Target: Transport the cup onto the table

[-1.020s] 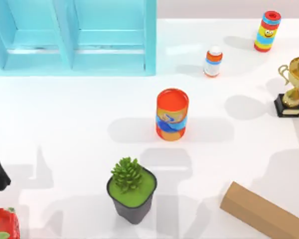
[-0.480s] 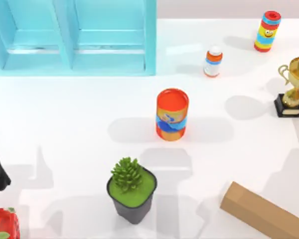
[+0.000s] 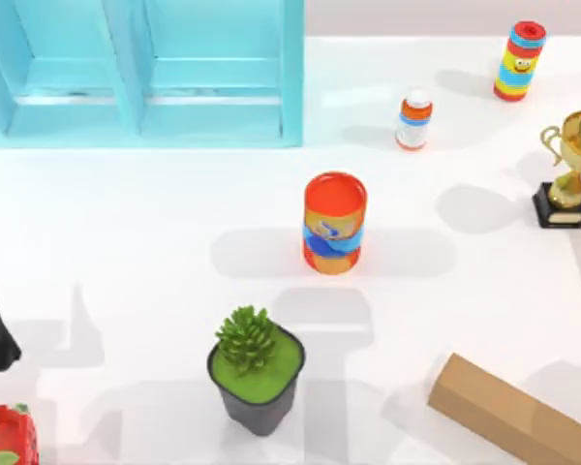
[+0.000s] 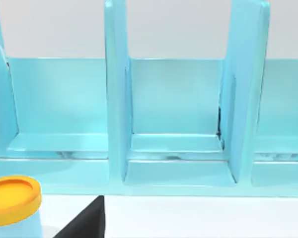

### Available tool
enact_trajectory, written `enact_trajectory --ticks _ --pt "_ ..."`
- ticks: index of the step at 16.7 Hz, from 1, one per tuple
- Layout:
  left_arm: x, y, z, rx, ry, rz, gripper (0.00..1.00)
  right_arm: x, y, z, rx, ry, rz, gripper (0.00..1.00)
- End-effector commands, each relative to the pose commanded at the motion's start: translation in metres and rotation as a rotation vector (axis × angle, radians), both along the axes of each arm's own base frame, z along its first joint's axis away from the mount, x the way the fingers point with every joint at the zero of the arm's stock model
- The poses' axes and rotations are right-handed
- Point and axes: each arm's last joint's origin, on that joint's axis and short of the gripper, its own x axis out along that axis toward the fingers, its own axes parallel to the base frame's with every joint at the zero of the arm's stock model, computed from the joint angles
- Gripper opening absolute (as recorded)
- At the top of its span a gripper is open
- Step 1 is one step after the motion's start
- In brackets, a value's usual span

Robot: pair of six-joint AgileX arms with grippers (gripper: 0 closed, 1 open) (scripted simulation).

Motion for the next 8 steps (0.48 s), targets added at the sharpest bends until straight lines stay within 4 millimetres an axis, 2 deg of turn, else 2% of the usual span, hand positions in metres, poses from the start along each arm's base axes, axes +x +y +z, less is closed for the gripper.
enact_trajectory --ticks 4,8 --pt "0.0 0.0 0.0 0.0 0.0 0.0 1.0 0.003 0.006 -0.033 0.001 0.0 0.001 1.0" --pt "0.0 0.0 0.0 0.0 0.0 0.0 1.0 0.004 0.009 -0.039 0.001 -0.002 0.003 1.0"
